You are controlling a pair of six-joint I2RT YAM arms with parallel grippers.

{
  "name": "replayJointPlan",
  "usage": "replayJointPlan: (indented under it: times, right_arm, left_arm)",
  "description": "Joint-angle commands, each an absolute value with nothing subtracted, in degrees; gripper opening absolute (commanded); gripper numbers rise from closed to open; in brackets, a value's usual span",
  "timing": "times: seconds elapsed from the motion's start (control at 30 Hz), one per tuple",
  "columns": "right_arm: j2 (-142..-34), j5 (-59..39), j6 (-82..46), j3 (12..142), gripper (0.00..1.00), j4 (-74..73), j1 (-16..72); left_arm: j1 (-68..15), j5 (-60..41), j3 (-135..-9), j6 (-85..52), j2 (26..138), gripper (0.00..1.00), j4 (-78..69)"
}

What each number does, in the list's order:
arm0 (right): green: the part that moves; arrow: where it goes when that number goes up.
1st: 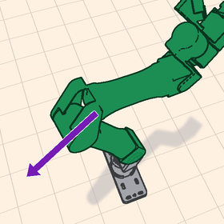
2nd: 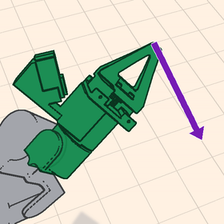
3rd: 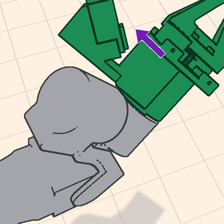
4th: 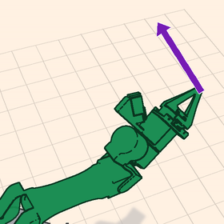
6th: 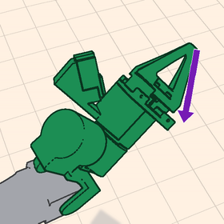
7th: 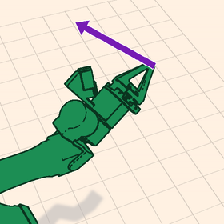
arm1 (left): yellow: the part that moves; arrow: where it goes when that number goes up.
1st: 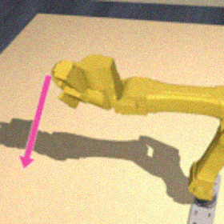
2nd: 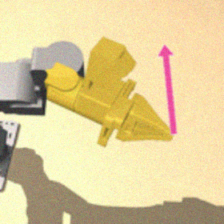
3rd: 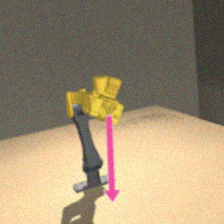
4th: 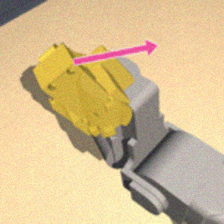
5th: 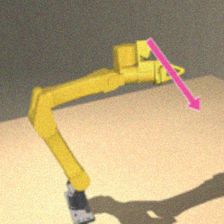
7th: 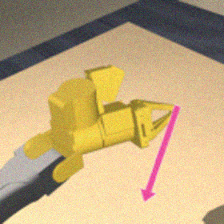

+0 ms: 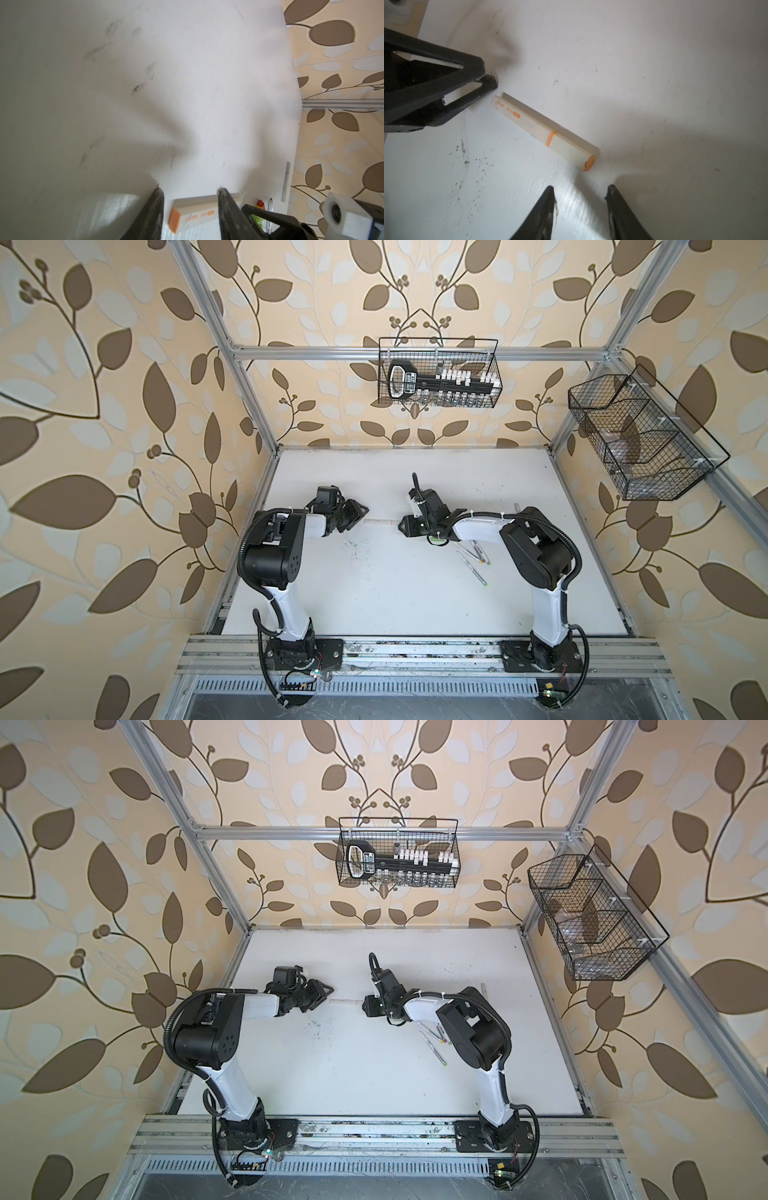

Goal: Insert the pens into the pen caps

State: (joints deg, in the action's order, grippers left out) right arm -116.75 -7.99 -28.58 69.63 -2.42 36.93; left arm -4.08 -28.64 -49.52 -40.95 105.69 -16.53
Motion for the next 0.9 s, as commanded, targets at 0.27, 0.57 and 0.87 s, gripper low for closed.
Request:
replayJointPlan:
  times: [0.27, 0.57, 0.87]
  right_arm:
    - [-120.43, -9.81, -29.48, 74.07, 0.43, -2.90, 36.36]
    - [-121.38, -9.94, -29.71, 75.29, 0.42, -2.66, 37.30]
    - [-121.99, -9.76, -29.88, 75.70, 0.41, -2.55, 37.75]
  left_arm:
    - [-4.04, -31.62, -50.50, -42.05, 108.28, 0.42, -18.02]
    - [-4.13, -31.59, -48.87, -42.60, 107.57, 0.40, -17.00]
    - [-5.14, -31.29, -48.23, -42.80, 106.74, 0.40, -16.15]
